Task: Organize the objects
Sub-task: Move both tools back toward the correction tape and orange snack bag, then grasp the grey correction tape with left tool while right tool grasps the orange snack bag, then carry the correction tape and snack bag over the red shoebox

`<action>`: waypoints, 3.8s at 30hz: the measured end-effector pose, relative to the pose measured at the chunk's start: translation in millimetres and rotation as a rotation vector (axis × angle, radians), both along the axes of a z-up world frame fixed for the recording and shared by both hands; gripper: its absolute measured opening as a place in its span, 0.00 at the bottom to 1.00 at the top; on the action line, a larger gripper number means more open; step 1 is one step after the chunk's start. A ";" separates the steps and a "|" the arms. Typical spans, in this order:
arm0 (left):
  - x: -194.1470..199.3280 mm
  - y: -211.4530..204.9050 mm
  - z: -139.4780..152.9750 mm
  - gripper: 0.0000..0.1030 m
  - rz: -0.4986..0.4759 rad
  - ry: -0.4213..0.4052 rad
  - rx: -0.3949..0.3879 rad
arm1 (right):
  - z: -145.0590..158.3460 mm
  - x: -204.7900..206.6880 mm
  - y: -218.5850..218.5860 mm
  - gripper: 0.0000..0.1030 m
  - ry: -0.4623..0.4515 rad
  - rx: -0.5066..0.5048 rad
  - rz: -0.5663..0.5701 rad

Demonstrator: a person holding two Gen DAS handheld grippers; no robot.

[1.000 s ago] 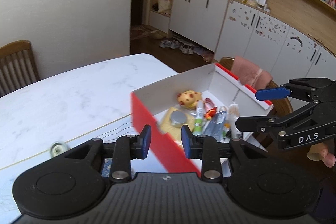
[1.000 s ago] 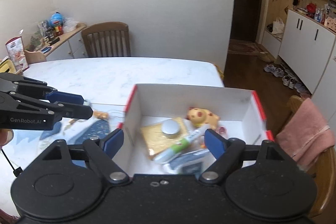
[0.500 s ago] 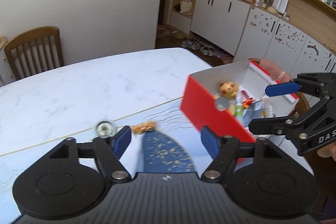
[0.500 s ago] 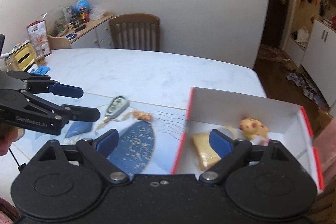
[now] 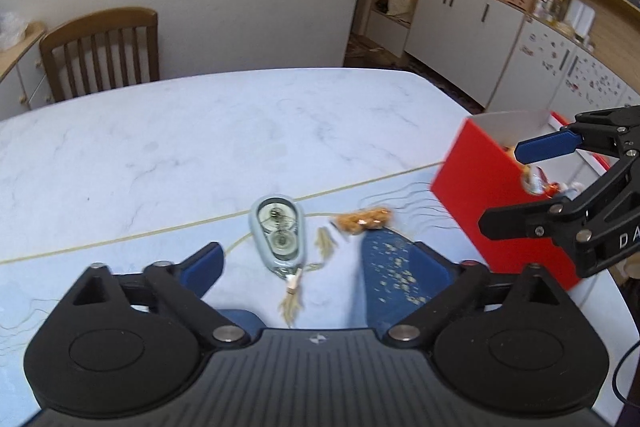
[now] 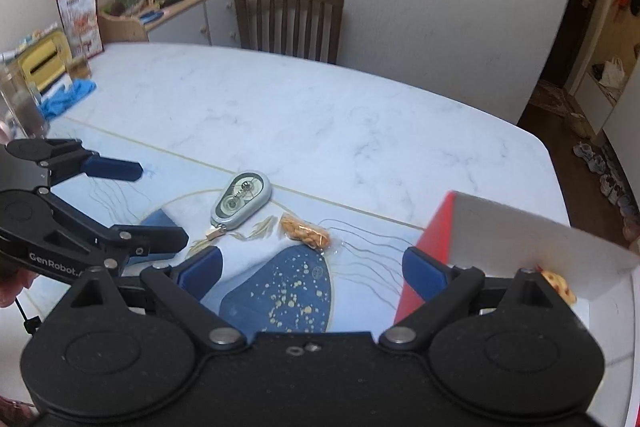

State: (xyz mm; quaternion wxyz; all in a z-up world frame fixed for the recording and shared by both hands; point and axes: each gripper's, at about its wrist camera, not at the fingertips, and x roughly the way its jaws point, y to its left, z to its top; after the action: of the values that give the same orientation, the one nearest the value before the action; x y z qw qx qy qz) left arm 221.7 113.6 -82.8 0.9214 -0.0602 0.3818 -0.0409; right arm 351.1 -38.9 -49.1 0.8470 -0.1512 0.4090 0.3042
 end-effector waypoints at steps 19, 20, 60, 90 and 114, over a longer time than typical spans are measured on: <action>53.0 -5.4 -66.4 0.98 0.059 -0.018 0.134 | -55.6 68.4 46.5 0.93 0.159 -0.088 -0.043; 55.9 -5.8 -69.0 0.98 0.064 -0.011 0.140 | -58.8 69.7 48.0 0.92 0.162 -0.093 -0.047; 67.0 -17.4 -82.3 0.49 0.051 -0.051 0.172 | -100.6 83.8 65.3 0.56 0.255 -0.061 -0.311; -0.8 -14.9 -41.0 0.49 0.001 -0.020 0.091 | -24.7 -3.6 3.4 0.50 0.229 0.105 -0.285; -33.8 -104.0 50.0 0.49 -0.175 -0.116 -0.005 | 15.3 -32.1 -135.1 0.50 0.096 0.149 -0.359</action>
State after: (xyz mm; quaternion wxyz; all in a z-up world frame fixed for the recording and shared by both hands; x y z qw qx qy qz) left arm 187.8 9.6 -32.8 0.9348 -0.0263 0.3312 -0.1257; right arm 319.0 -174.0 -33.8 0.8760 0.0020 0.4455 0.1847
